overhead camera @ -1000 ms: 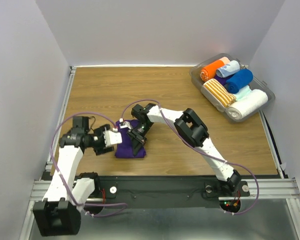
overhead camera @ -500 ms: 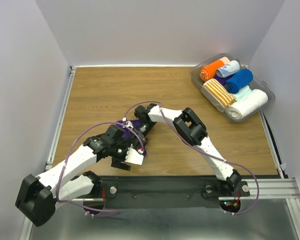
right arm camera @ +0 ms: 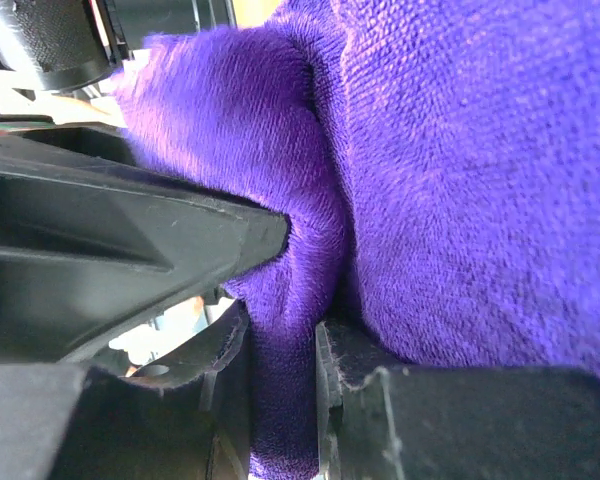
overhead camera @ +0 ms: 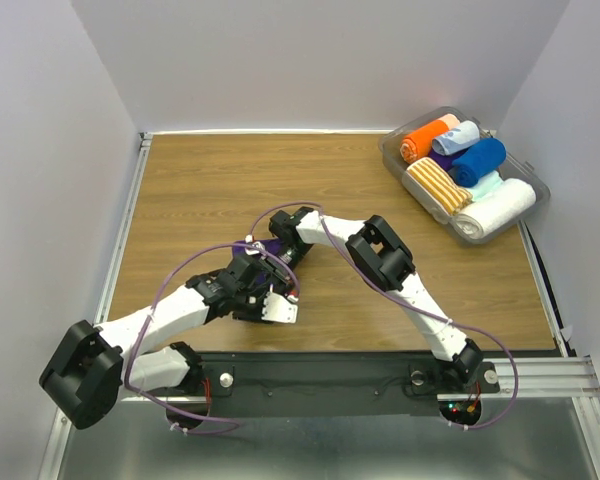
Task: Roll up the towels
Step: Roll the towel
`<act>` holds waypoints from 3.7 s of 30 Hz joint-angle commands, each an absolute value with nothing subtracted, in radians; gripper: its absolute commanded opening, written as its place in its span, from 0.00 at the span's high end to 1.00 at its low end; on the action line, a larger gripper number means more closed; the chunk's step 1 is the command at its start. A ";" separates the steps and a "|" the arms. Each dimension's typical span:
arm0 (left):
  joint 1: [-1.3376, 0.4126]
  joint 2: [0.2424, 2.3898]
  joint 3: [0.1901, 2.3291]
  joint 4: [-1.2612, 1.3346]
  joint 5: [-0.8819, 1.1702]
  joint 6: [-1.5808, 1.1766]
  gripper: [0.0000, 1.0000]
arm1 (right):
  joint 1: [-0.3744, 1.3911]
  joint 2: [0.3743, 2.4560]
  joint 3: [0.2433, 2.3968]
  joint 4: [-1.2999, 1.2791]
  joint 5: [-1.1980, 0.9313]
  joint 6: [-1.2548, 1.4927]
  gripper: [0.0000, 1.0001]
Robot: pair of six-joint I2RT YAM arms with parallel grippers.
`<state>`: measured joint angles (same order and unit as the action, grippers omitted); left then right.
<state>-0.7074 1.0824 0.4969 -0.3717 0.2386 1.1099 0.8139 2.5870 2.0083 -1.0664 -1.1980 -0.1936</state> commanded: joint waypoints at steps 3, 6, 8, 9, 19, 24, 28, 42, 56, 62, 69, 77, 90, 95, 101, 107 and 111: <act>-0.713 1.101 0.472 -0.428 0.206 1.129 0.84 | 0.756 2.556 2.045 -1.068 -1.081 -0.224 0.77; -0.715 1.062 0.457 -0.434 0.224 1.146 0.92 | 0.704 2.534 2.146 -1.068 -1.072 -0.177 0.68; -0.715 1.063 0.456 -0.440 0.221 1.155 0.93 | 0.674 2.523 2.193 -1.065 -1.069 -0.167 0.68; -0.715 1.066 0.459 -0.440 0.221 1.155 0.94 | 0.666 2.519 2.201 -1.063 -1.074 -0.167 0.67; -0.713 1.123 0.500 -0.448 0.242 1.150 0.99 | 0.652 2.477 2.204 -0.870 -0.867 -0.026 0.54; -0.715 1.129 0.505 -0.456 0.249 1.167 1.00 | 0.649 2.493 2.203 -0.868 -0.784 -0.005 0.43; -0.713 1.138 0.515 -0.472 0.273 1.170 1.00 | 0.644 2.471 2.190 -0.861 -0.775 -0.017 0.42; -0.712 1.190 0.557 -0.469 0.316 1.155 1.00 | 0.683 2.505 2.191 -0.772 -0.884 0.046 0.50; -0.675 1.236 0.698 -0.614 0.419 1.126 1.00 | 0.615 2.477 2.074 -0.769 -0.537 -0.028 0.59; -0.654 1.299 0.778 -0.647 0.507 1.077 1.00 | 0.600 2.461 2.074 -0.769 -0.485 -0.048 0.59; -0.566 1.419 0.821 -0.701 0.595 1.104 1.00 | 0.589 2.447 2.065 -0.769 -0.479 -0.040 0.58; -0.483 1.566 0.902 -0.790 0.669 1.150 0.97 | 0.584 2.451 2.094 -0.770 -0.492 -0.018 0.45; -0.379 1.790 1.048 -0.920 0.772 1.247 0.91 | 0.468 2.309 2.103 -0.767 -0.503 0.097 0.14; -0.313 1.930 1.158 -1.021 0.813 1.298 0.91 | 0.407 2.159 2.017 -0.765 -0.523 0.022 0.14; -0.264 2.082 1.264 -1.117 0.858 1.356 0.90 | 0.408 1.880 1.779 -0.735 -0.724 -0.168 0.13; -0.247 2.172 1.310 -1.115 0.830 1.338 0.88 | 0.576 1.697 1.536 -0.675 -0.574 -0.380 0.12; -0.242 2.215 1.345 -1.117 0.827 1.328 0.87 | 0.863 1.623 1.410 -0.576 -0.274 -0.483 0.13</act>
<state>-0.2474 2.1410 1.3258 -1.2366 0.9680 1.2926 0.6422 1.6623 1.5230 -0.6914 -0.5259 -0.3225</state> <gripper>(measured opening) 0.350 0.873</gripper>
